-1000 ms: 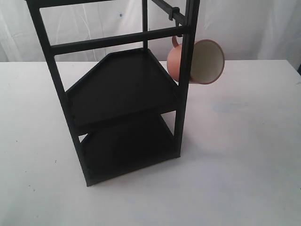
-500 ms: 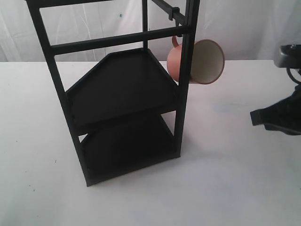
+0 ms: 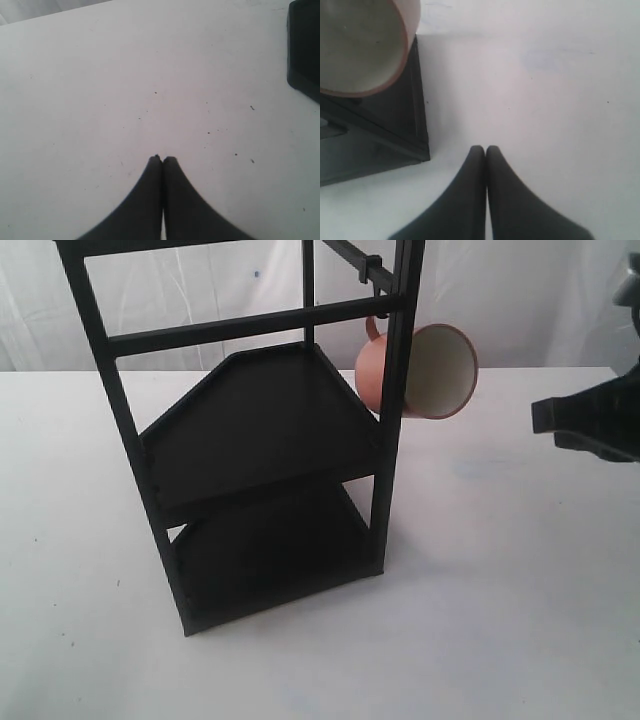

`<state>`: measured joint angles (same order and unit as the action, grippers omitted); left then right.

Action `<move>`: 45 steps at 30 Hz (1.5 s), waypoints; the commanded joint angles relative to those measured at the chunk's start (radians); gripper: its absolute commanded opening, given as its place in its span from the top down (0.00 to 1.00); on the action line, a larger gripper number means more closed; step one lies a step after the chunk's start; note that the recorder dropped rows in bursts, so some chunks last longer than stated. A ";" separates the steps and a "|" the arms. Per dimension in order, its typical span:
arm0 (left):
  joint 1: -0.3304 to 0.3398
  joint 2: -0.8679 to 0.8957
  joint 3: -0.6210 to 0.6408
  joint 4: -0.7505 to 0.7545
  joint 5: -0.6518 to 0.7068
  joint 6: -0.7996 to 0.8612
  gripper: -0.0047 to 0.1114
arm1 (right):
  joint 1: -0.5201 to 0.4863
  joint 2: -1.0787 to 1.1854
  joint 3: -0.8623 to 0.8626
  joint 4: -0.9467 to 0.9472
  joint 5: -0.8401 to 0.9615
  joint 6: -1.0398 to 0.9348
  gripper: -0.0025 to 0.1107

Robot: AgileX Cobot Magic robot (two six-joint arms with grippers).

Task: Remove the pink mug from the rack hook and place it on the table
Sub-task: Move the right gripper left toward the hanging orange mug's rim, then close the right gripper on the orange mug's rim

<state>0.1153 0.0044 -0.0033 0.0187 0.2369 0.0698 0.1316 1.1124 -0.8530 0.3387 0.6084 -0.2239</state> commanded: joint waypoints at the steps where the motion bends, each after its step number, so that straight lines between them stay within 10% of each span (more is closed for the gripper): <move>1: 0.000 -0.004 0.003 0.001 0.000 -0.002 0.96 | 0.000 -0.035 -0.044 0.008 0.028 -0.009 0.98; 15: 0.000 -0.004 0.003 0.001 0.000 -0.002 0.96 | 0.001 0.015 -0.065 0.165 -0.052 -0.225 0.95; 21: 0.000 -0.004 0.003 0.001 0.000 -0.002 0.96 | 0.001 0.012 -0.093 0.353 -0.057 -0.453 0.67; 45: 0.000 -0.004 0.003 0.001 0.000 -0.002 0.96 | 0.001 0.290 -0.196 0.521 -0.074 -0.637 0.56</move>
<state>0.1153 0.0044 -0.0033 0.0187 0.2369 0.0698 0.1316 1.3841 -1.0431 0.7957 0.5210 -0.7782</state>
